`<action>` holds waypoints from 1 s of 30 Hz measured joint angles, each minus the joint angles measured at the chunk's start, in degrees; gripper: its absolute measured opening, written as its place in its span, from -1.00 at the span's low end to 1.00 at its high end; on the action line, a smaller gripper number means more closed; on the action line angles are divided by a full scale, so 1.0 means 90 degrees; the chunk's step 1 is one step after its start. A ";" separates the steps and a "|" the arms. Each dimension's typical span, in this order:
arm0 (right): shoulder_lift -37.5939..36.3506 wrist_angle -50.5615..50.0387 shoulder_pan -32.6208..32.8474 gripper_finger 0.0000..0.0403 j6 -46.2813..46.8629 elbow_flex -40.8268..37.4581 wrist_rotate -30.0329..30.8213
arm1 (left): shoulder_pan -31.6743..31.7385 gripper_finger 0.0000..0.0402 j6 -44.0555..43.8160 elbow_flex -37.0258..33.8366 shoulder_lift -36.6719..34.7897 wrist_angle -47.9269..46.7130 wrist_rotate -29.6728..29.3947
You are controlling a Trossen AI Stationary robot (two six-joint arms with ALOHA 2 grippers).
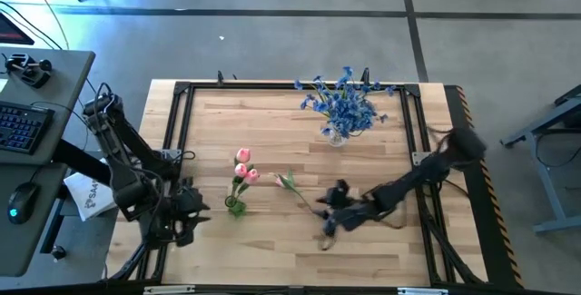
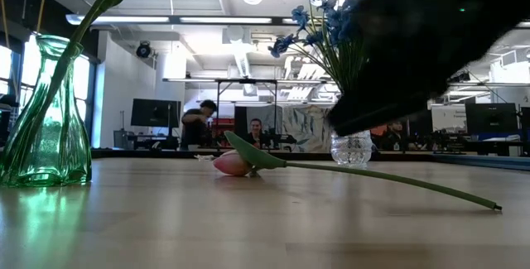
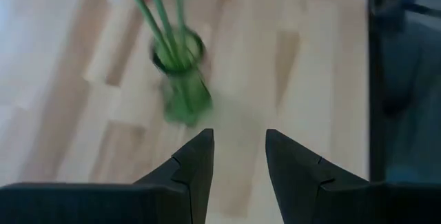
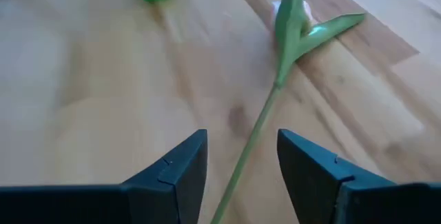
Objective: Sort flowers into vase by color
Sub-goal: Put the pink flower into the green vase
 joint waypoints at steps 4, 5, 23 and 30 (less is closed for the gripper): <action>0.0936 -0.1646 -0.0481 -0.21 0.0130 0.1366 -0.0057 | -0.0426 -0.39 -0.0673 -0.0114 0.0000 0.0039 0.0057; 0.1122 -0.2029 -0.0576 -0.23 0.0206 0.1679 -0.0131 | -0.0526 -0.39 -0.0857 -0.0180 0.0000 0.0068 0.0017; 0.2016 -0.4049 -0.0872 -0.94 0.0550 0.3067 -0.0388 | -0.0774 -0.39 -0.0592 -0.2464 0.0938 0.3255 -0.2276; 0.2018 -0.4051 -0.0874 -0.93 0.0538 0.3065 -0.0360 | -0.0535 -0.37 -0.0470 -0.2475 0.1161 0.3208 -0.2920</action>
